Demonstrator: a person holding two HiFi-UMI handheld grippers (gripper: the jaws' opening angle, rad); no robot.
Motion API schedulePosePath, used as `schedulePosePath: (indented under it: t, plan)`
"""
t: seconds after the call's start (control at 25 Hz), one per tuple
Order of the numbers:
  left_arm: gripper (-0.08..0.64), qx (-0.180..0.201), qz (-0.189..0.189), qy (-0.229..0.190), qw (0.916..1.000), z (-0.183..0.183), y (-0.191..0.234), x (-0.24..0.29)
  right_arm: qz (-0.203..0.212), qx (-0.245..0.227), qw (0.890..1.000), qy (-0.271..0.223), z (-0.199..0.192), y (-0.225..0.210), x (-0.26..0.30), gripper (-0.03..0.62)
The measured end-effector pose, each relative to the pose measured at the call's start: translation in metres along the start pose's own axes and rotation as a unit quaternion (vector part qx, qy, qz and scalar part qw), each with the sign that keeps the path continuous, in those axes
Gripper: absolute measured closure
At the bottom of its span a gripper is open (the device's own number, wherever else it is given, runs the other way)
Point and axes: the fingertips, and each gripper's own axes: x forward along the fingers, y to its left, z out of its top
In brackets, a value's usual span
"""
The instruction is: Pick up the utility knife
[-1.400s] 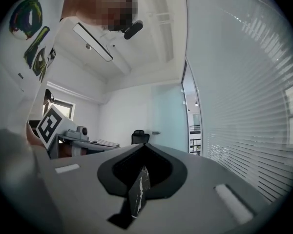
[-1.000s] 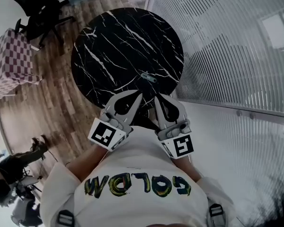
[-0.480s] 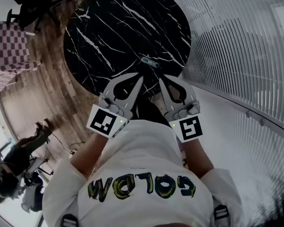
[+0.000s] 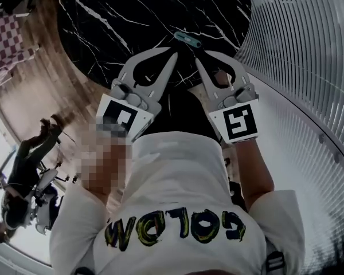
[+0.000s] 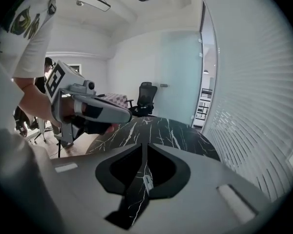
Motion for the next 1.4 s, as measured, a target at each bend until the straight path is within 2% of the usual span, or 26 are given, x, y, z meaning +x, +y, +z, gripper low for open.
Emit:
schedulePosePath:
  t: [0.16,0.28,0.56,0.72,1.04,1.4]
  plan:
    - [0.557,-0.019,0.005,0.024,0.9995,-0.038,0.014,0.014,0.032,-0.001,0.999,0.041,-0.039,0.002,0.029,0.551]
    - [0.557,-0.012,0.002,0.022,0.9997,-0.068,0.031,0.034,0.035,-0.024,0.998,0.055,-0.066,-0.009,0.061,0.548]
    - [0.558,-0.027,0.009,0.05,0.9983,-0.128,0.051,0.052,0.062,-0.03,0.991,0.112,-0.13,-0.01,0.108,0.515]
    - [0.558,-0.046,0.015,0.052,0.9975,-0.147,0.068,0.059,0.07,-0.041,0.986,0.144,-0.152,-0.011,0.131,0.491]
    - [0.558,-0.054,0.02,0.058,0.9967,-0.171,0.082,0.07,0.093,-0.073,0.974,0.193,-0.186,-0.01,0.159,0.433]
    - [0.557,-0.063,0.023,0.066,0.9956,-0.189,0.099,0.064,0.119,-0.08,0.965,0.22,-0.203,-0.008,0.182,0.428]
